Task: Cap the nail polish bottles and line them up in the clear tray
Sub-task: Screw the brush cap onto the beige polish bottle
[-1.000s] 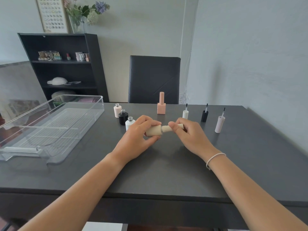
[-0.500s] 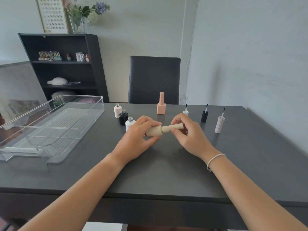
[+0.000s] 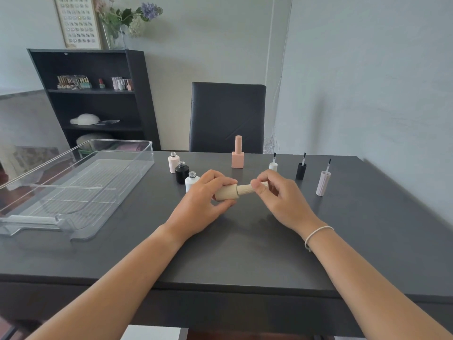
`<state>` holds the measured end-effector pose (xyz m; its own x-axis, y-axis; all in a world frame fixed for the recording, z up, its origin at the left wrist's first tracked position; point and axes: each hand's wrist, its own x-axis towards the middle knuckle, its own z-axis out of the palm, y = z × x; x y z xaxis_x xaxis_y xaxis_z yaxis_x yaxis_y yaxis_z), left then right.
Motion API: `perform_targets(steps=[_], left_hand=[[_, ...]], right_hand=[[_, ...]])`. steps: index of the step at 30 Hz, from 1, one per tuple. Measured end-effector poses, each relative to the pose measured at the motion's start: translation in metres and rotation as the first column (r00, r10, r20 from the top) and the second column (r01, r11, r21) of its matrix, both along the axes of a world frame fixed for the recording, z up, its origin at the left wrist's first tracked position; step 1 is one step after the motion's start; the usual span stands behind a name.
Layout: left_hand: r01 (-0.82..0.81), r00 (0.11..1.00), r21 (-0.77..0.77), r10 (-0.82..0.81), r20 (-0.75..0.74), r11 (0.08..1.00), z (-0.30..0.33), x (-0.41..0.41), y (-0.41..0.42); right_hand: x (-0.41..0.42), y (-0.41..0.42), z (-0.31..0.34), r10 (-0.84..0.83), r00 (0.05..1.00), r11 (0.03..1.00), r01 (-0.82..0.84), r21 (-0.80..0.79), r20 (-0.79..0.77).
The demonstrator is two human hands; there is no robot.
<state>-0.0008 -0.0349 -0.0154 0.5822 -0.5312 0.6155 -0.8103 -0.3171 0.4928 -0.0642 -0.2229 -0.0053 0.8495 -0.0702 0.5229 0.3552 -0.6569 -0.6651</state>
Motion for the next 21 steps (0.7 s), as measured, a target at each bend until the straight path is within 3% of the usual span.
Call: perform_targets(steps=[7, 12, 21], left_hand=[[0.005, 1.0, 0.021, -0.005, 0.001, 1.0, -0.0012, -0.0005, 0.0], [-0.005, 1.0, -0.004, 0.005, -0.016, 1.0, -0.0002, 0.0017, 0.0016], [-0.017, 0.998, 0.009, 0.017, -0.055, 1.0, -0.0022, 0.0016, 0.0]], right_hand=[[0.0014, -0.0011, 0.0001, -0.06, 0.998, 0.998, 0.06, 0.018, 0.006], [-0.0011, -0.0008, 0.0001, 0.037, 0.999, 0.999, -0.036, -0.023, 0.037], [0.0015, -0.0026, 0.0007, 0.009, 0.999, 0.998, -0.007, -0.055, 0.042]])
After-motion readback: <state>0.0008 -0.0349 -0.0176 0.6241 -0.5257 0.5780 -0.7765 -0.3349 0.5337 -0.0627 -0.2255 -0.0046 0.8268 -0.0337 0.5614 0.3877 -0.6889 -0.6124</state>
